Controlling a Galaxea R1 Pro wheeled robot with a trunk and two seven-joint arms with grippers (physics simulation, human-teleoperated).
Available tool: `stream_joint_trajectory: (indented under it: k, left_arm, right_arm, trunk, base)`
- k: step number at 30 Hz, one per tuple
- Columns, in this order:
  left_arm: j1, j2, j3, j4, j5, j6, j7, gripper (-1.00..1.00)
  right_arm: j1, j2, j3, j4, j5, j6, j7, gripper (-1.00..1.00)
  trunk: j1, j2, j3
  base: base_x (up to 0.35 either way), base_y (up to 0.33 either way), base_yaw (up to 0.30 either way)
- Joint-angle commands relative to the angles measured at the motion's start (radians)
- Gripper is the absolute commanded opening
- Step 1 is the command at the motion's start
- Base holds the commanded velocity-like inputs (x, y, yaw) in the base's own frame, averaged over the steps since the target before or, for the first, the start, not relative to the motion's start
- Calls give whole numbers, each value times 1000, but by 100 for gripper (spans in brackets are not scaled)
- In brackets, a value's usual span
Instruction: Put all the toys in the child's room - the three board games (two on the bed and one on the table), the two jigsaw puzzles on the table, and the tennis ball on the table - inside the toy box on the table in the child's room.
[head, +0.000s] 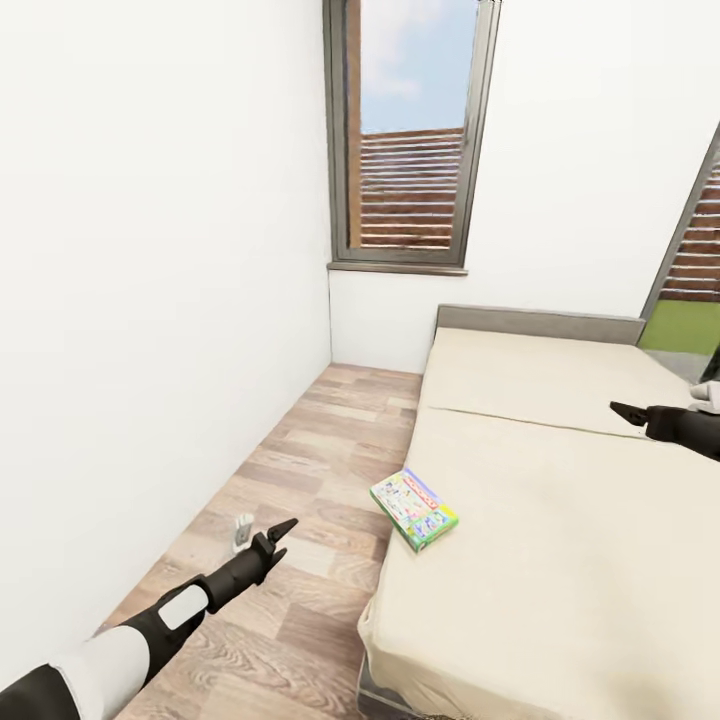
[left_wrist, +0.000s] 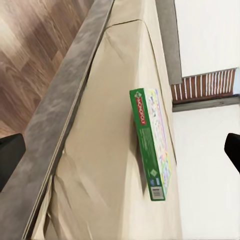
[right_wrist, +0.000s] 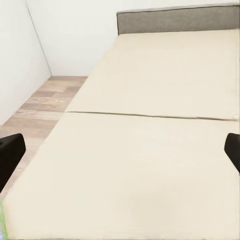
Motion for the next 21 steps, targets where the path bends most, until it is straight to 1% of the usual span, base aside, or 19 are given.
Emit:
stream_joint_trajectory:
  k: [1,3,8,13,16,20,21]
  left_arm:
    - [3,1,-5,0,12,1,-6,100]
    - [4,1,-5,0,13,1,-7,100]
    - [5,1,-5,0,14,-2,-9,100]
    - [6,3,-4,3,13,-6,-5,100]
    - [4,4,-3,6,13,-6,9,100]
    - [-4,18,-3,8,13,-5,71,100]
    - [-6,28,-3,8,15,-4,112,100]
  right_arm:
    - [-1,-1,-1,0,9,5,9,100]
    - [-1,0,-1,0,8,5,9,100]
    - [-1,0,-1,0,8,5,9,100]
    - [-1,0,-1,0,8,5,9,100]
    - [-1,0,-1,0,8,5,10,100]
    - [-1,0,-1,-1,8,5,11,100]
    - [-1,0,-1,-2,8,5,11,100]
  trunk:
    - [0,0,-1]
    - [0,0,-1]
    - [0,0,-1]
    - [0,0,-1]
    - [0,0,-1]
    - [0,0,-1]
    - [0,0,-1]
  base:
    - [0,0,-297]
    - [0,0,-297]
    - [67,206,-298]
    - [8,23,-298]
    - [1,4,-298]
    - [1,2,-297]
    - [0,1,-297]
